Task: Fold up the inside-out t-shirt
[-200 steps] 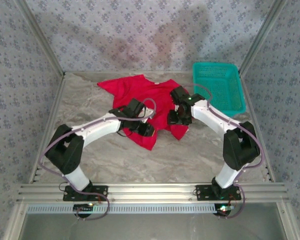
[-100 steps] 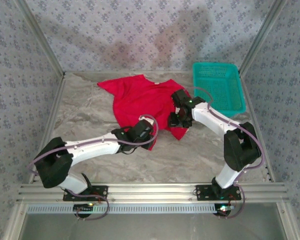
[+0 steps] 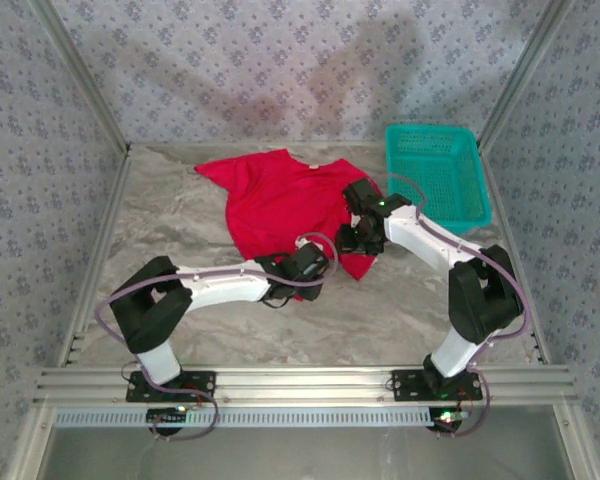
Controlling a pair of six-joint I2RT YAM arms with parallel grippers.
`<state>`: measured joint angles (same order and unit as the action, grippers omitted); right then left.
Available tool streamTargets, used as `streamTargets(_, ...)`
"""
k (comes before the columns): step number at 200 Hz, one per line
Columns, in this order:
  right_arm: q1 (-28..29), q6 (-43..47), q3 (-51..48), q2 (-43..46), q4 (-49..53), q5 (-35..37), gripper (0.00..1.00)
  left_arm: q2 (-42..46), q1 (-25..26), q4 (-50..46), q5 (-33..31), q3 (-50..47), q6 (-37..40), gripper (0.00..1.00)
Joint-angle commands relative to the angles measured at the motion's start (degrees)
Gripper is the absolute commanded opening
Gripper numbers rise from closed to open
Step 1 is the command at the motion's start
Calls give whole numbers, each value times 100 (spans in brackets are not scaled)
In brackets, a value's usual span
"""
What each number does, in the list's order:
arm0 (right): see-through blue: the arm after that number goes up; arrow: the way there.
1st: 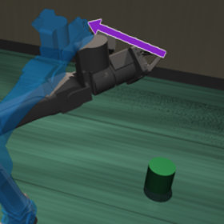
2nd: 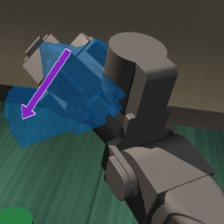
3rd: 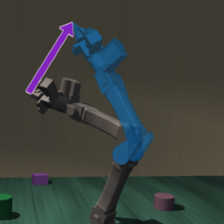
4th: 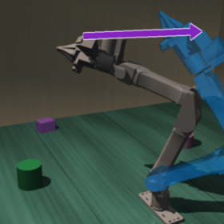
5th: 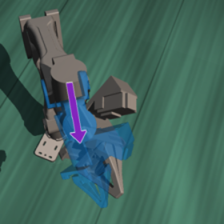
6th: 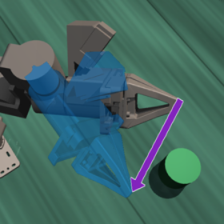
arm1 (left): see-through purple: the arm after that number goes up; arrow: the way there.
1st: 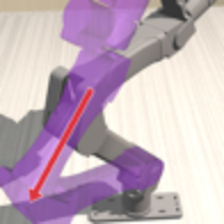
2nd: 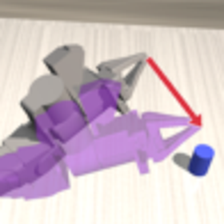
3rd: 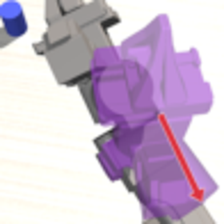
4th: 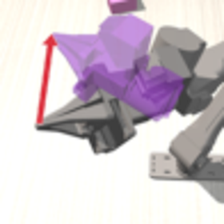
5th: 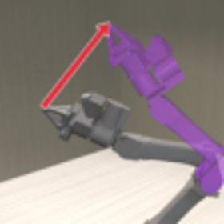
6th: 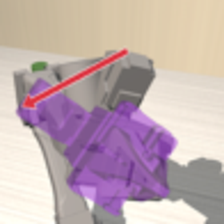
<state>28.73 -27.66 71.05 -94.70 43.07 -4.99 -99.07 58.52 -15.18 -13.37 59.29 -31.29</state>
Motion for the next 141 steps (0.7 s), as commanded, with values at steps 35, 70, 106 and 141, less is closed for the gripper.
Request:
streamTargets(35, -50, -37, -65, 153, 167, -106, 49, -333, 19, -578, -297, 417, -123, 42)
streamTargets(70, -82, -24, -56, 153, 154, -131, 49, -272, 19, -635, -332, 373, -158, 27)
streamTargets(106, -94, -20, -47, 144, 137, -133, 49, -214, 19, -752, -431, 408, -158, 5)
streamTargets(141, -104, -5, -56, 175, 118, -114, 48, -64, -41, -850, -545, 366, -167, 0)
